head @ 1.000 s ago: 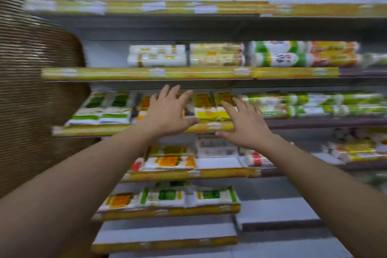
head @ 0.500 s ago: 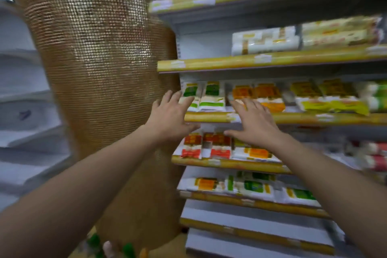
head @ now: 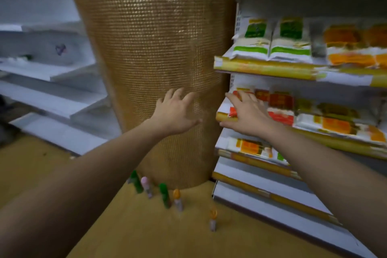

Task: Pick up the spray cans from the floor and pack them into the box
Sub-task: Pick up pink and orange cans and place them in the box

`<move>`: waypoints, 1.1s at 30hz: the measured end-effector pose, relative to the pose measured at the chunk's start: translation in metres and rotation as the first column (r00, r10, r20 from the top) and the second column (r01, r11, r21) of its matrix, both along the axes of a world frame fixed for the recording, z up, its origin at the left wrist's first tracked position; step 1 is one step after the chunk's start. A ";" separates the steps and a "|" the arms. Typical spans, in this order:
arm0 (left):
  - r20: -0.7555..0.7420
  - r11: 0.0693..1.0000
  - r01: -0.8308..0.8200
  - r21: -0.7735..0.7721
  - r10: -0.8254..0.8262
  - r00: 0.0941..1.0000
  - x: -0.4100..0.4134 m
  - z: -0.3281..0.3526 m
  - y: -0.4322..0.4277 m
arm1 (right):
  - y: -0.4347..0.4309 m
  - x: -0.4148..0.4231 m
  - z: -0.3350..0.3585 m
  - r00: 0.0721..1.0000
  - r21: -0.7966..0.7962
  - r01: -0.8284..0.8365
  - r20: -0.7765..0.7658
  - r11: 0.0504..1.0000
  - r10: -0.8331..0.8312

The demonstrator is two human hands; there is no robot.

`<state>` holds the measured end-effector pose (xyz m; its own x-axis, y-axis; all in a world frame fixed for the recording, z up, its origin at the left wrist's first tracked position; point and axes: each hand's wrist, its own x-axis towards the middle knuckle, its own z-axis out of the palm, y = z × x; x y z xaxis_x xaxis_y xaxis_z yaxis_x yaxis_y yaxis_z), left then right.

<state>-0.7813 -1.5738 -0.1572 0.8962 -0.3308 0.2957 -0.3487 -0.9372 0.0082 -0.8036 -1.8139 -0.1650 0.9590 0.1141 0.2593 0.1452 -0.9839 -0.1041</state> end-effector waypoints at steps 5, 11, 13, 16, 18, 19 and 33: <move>-0.138 0.993 -0.110 0.033 0.114 0.984 0.057 -0.049 0.040 | 0.038 0.090 -0.040 0.992 0.096 -0.093 -0.081 0.991 0.101; -0.310 0.982 -0.189 0.011 0.183 0.933 0.115 -0.098 0.086 | 0.083 0.154 -0.106 0.951 0.160 -0.171 -0.233 0.972 0.205; -0.345 0.981 -0.193 -0.009 0.178 0.922 0.136 -0.120 0.101 | 0.094 0.174 -0.128 0.935 0.172 -0.149 -0.295 0.974 0.196; -0.392 0.981 -0.190 -0.035 0.162 0.906 0.175 -0.155 0.126 | 0.111 0.202 -0.159 0.909 0.158 -0.100 -0.388 0.982 0.155; -0.452 0.985 -0.167 -0.042 0.130 0.882 0.203 -0.182 0.144 | 0.121 0.218 -0.182 0.896 0.162 -0.037 -0.432 0.986 0.105; -0.486 0.987 -0.154 -0.050 0.111 0.867 0.218 -0.195 0.153 | 0.127 0.224 -0.193 0.887 0.159 0.004 -0.457 0.987 0.070; -0.688 0.981 -0.057 -0.187 -0.089 0.721 0.286 -0.450 0.195 | 0.138 0.168 -0.430 0.470 0.011 0.624 -0.804 0.781 -0.364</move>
